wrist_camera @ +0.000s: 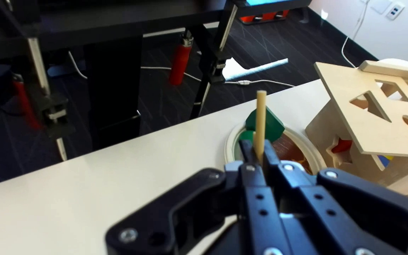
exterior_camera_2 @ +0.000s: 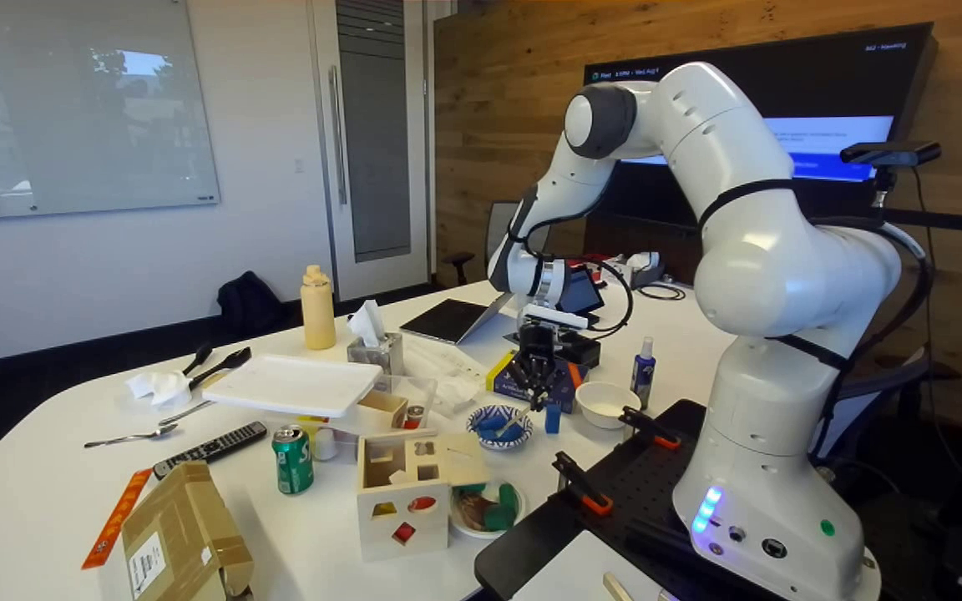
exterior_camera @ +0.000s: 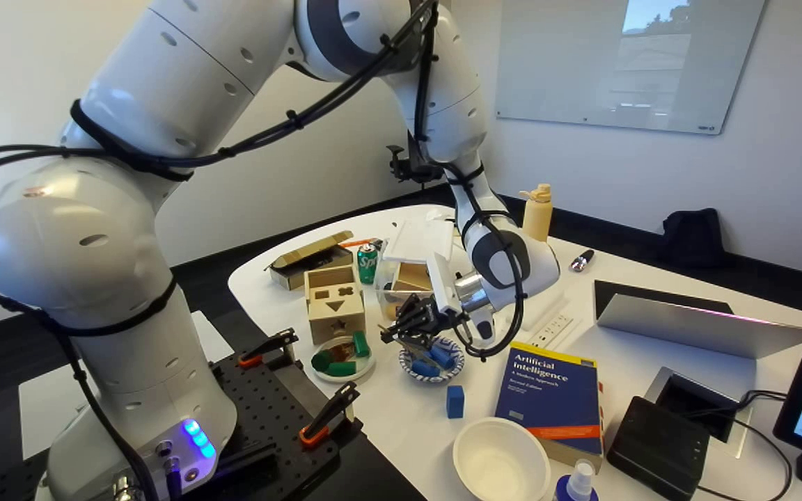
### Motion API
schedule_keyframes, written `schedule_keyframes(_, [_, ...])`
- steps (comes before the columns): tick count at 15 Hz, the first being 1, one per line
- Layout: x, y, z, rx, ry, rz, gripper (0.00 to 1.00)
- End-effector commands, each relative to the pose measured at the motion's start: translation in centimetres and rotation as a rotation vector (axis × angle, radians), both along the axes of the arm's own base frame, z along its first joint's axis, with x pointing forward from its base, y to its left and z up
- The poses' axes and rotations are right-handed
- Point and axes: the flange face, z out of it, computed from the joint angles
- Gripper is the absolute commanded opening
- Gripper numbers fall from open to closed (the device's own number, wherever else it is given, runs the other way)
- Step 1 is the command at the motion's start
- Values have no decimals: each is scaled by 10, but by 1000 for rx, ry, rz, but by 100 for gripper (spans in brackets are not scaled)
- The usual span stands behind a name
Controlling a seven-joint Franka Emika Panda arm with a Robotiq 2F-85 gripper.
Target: Use the chopsticks to stir the contents in the bowl.
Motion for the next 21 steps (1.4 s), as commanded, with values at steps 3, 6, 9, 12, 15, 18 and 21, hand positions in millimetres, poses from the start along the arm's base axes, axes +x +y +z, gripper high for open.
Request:
schedule_keyframes(3, [-7,11,7,62,75,15,2])
schedule_keyframes(6, [-3,19,18,58,57,41,2])
schedule_keyframes(9, [3,32,42,28,35,82,2])
schedule_keyframes(12, [17,44,70,-16,0,151,2])
schedule_keyframes(15, [36,52,88,-67,-58,236,2])
schedule_keyframes(18, [54,49,80,-149,-111,321,2])
schedule_keyframes(21, [63,40,56,-263,-140,371,2])
